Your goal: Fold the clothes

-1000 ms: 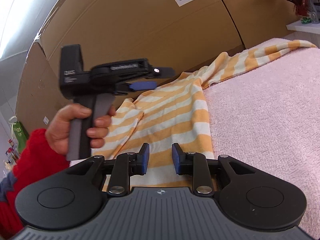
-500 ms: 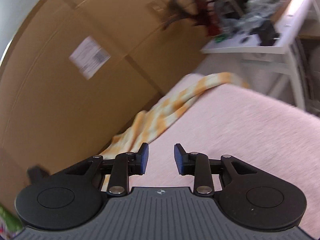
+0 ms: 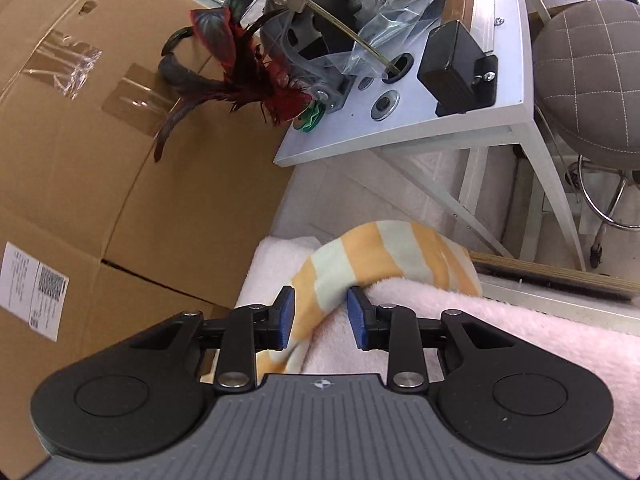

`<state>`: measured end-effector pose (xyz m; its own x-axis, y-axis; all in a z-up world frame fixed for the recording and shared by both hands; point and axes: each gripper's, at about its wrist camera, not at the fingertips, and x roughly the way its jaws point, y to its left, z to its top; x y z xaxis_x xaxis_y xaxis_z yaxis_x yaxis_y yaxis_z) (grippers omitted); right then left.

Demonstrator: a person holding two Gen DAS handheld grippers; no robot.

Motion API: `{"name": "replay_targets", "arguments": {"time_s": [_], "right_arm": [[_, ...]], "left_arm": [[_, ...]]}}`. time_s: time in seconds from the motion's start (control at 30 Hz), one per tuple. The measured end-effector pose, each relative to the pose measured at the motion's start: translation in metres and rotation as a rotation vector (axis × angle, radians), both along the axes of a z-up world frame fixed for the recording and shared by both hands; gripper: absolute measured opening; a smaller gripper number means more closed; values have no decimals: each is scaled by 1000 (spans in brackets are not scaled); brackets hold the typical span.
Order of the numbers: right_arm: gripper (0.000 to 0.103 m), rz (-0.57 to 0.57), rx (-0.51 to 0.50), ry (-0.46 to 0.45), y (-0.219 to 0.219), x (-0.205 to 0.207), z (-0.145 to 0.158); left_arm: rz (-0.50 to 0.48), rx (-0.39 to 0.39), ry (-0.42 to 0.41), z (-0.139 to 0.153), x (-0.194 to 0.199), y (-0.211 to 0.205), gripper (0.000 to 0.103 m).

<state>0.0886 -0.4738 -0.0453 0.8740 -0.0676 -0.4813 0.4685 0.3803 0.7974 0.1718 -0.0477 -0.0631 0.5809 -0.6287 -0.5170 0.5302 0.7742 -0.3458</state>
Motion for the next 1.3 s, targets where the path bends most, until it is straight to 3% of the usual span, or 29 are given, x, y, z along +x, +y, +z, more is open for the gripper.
{"name": "replay_targets", "arguments": {"time_s": [0.13,0.2,0.3,0.47,0.57,0.87,1.2,1.23,1.3], "right_arm": [[21,-15,-33,-11,-7,12,-3],[8,-37,-37,-25,-9,10,-8],[5,-85,-24,-81,-10,3,-17],[5,-84,-105,-120,-3,5,-10],[5,0,-275,-126,17,13,13],[5,395,-585,-167,122,37,45],[6,609,-648,-190,185,49,41],[6,594,-641,-200,183,47,42],[18,488,-634,-187,169,44,43]], "left_arm": [[-1,3,-1,0,0,0,102],[0,3,-1,0,0,0,102],[0,4,-1,0,0,0,102],[0,4,-2,0,-1,-1,102],[0,5,-2,-1,0,-1,102],[1,6,-2,-1,-2,-1,102],[3,7,-2,-2,-2,-2,102],[3,8,-3,-2,-2,-2,102],[4,11,-4,-2,-2,-2,102]]}}
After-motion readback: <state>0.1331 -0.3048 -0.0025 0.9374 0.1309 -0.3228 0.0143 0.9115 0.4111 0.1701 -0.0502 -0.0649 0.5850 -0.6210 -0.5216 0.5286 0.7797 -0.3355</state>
